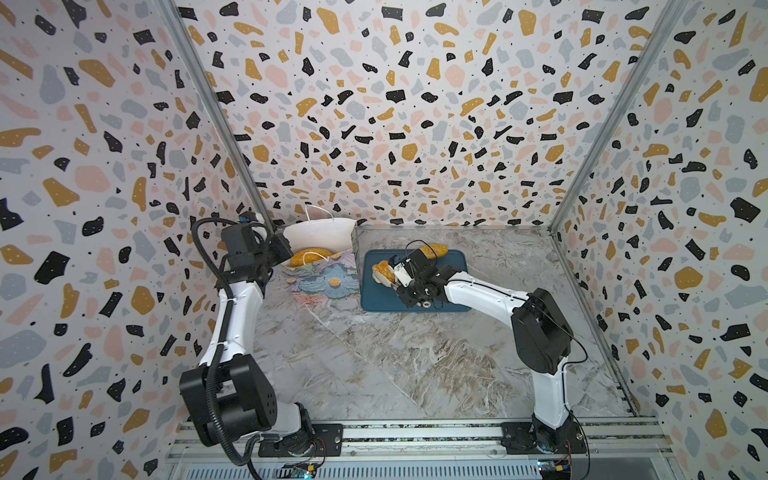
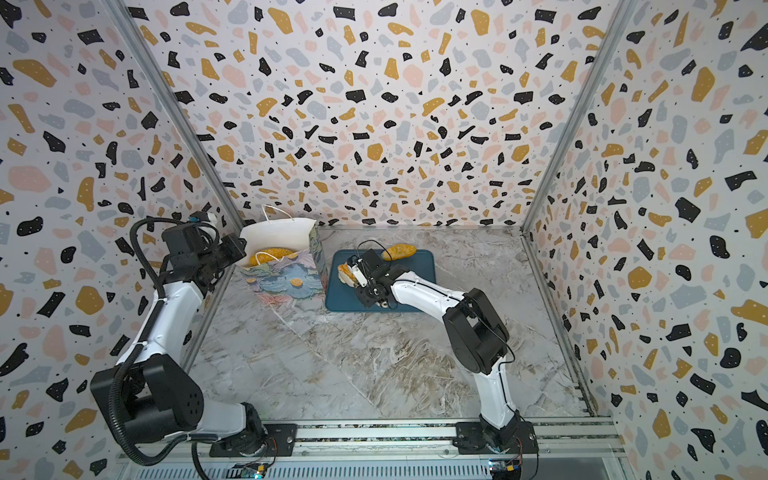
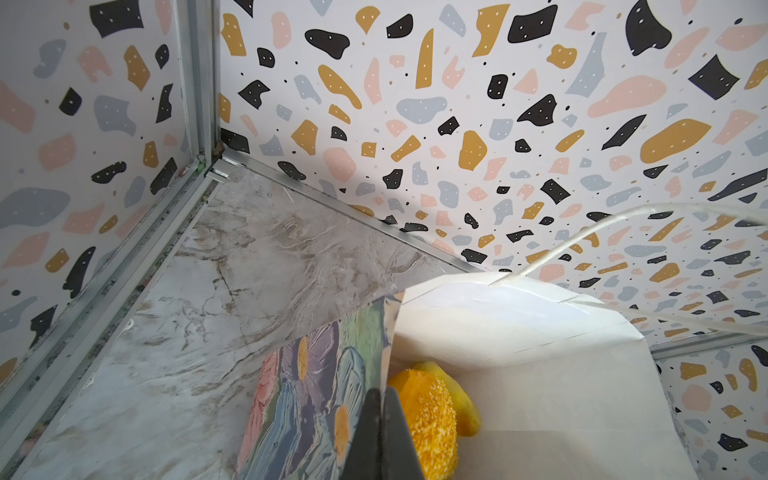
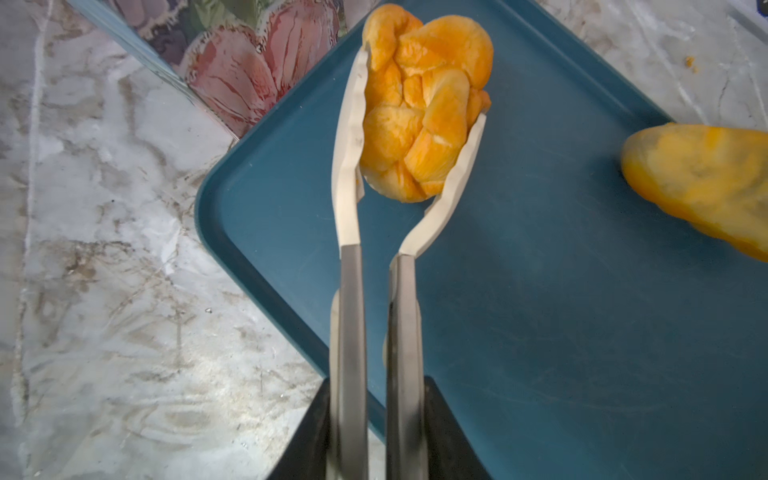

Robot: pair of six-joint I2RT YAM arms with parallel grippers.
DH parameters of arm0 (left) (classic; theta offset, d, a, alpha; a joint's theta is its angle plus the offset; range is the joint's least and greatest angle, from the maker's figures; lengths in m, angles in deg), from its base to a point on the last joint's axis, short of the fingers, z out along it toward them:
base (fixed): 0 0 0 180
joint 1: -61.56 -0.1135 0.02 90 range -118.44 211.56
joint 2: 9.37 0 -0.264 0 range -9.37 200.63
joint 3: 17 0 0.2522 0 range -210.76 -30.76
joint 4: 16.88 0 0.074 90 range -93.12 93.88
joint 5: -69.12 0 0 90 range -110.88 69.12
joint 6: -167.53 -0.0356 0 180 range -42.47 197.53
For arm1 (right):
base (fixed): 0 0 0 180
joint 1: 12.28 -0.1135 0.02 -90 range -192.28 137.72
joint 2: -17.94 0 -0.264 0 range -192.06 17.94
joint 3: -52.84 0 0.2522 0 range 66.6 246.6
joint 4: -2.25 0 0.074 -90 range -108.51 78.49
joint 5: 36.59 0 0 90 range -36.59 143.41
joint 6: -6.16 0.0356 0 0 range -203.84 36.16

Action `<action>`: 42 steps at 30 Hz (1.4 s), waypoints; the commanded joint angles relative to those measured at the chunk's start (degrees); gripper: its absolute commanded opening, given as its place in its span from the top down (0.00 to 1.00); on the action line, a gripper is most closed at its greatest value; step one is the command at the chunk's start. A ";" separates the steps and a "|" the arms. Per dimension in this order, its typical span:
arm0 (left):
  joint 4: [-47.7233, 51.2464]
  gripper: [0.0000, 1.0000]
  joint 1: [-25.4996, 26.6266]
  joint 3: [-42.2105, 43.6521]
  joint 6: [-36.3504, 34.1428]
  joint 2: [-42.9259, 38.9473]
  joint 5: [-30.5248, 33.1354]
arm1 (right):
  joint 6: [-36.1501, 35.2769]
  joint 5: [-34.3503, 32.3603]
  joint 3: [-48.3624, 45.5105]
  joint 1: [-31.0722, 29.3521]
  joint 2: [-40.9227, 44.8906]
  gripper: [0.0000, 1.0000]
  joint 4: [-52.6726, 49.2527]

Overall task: Place the fake bread into the paper bag
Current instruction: 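Close the tongs with the right gripper around the braided bun, then lift the braided bun off the tray with the right gripper's tongs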

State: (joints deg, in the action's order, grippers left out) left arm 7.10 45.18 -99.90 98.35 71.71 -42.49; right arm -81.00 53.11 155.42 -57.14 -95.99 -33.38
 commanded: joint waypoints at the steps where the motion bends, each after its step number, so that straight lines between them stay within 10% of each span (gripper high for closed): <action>1: -1.61 1.00 0.03 -0.20 0.10 -1.36 -0.65 | 2.55 1.21 -1.68 -0.06 4.98 0.67 3.11; 42: -1.82 1.00 0.03 -0.06 0.37 -1.60 -1.11 | 15.35 11.46 -14.99 -0.06 23.94 0.73 17.13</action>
State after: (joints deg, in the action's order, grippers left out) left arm 7.08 45.18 -99.90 98.35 71.71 -42.69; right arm -66.73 63.71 139.72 -57.14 -76.54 -20.68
